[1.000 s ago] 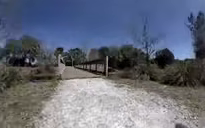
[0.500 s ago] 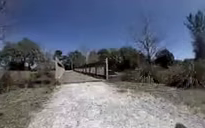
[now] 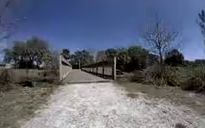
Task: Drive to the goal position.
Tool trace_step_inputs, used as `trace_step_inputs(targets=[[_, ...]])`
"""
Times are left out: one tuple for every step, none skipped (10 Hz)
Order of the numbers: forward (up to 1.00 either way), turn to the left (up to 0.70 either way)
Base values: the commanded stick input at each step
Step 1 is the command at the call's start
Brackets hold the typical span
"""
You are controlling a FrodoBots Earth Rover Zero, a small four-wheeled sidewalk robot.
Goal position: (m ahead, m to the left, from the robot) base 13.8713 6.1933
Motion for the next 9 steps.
trace_step_inputs(targets=[[0.7, 0.0], [0.7, 0.0], [0.7, 0.0], [0.7, 0.0], [0.7, 0.0], [0.7, 0.0], [0.7, 0.0], [0.7, 0.0], [0.7, 0.0]])
